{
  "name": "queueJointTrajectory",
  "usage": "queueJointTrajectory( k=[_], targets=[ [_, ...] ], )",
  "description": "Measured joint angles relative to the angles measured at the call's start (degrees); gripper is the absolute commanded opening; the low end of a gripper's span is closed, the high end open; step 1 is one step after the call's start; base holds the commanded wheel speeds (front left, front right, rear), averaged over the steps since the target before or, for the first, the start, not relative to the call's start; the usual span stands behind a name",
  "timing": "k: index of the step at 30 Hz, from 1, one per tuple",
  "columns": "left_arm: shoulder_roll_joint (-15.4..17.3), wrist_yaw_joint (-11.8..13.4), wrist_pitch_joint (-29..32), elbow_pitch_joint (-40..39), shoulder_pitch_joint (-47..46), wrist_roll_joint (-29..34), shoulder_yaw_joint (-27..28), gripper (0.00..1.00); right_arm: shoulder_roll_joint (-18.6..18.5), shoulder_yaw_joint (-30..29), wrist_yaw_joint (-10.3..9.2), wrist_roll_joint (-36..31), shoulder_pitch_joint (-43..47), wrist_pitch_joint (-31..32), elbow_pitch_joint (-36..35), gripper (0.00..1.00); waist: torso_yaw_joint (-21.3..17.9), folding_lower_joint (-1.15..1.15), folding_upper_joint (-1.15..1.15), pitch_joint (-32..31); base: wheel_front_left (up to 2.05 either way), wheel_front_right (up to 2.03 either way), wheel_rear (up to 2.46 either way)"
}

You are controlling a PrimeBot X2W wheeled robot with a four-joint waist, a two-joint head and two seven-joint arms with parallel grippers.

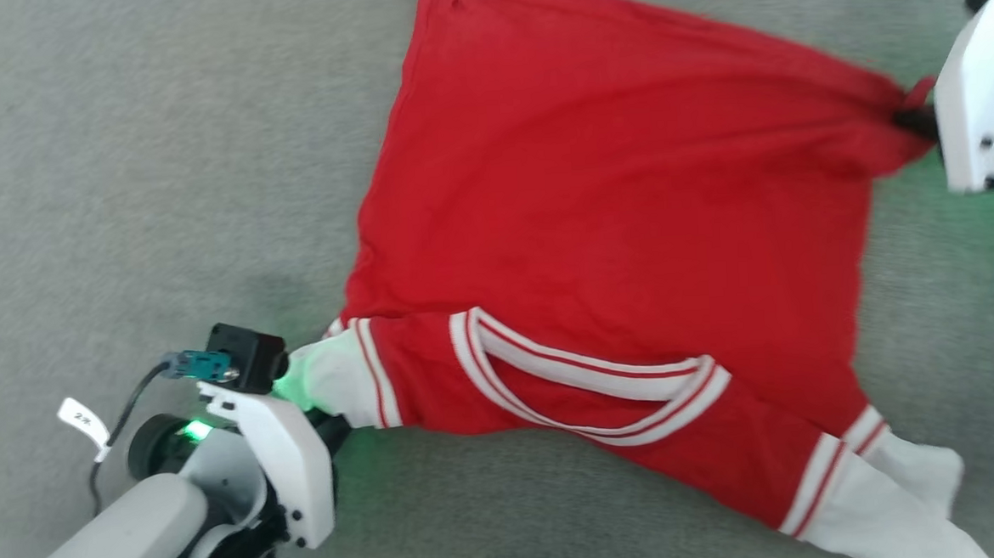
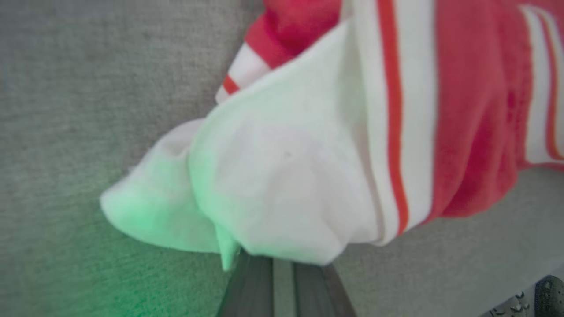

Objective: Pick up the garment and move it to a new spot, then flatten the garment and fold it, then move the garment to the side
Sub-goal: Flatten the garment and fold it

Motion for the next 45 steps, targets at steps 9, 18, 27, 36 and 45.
queueJointTrajectory(
  k=[9,18,27,36,45],
  targets=[
    [4.32,3.37,0.55,-2.05,0.35,-0.09,2.14,0.0,-2.45,0.26,-0.01,5.32,14.87,1.57,-17.06,0.0,-6.83,0.0,0.0,-2.25,0.0,0.0,0.0],
    [7.59,5.32,1.48,-4.25,0.84,-0.65,3.54,0.0,-1.63,-4.91,0.0,6.06,32.73,1.54,-29.45,0.0,-12.74,0.0,0.0,-3.58,0.0,0.0,0.0],
    [8.42,5.81,1.79,-5.28,0.85,-0.78,3.78,0.0,4.11,-10.95,0.0,1.34,44.41,-1.55,-32.89,0.0,-14.49,0.0,0.0,-3.69,0.0,0.0,0.0],
    [8.75,5.89,1.77,-5.44,1.14,-1.11,3.93,0.0,7.16,-11.34,0.32,-2.47,44.14,-6.24,-31.9,1.0,-14.93,0.0,0.0,-4.28,0.0,0.0,0.0],
    [8.69,6.37,1.37,-6.37,1.98,-1.37,4.05,0.0,6.79,-17.95,-0.02,-5.14,43.5,-7.11,-42.83,1.0,-14.42,0.0,0.0,-4.78,0.0,0.0,0.0]
  ],
)
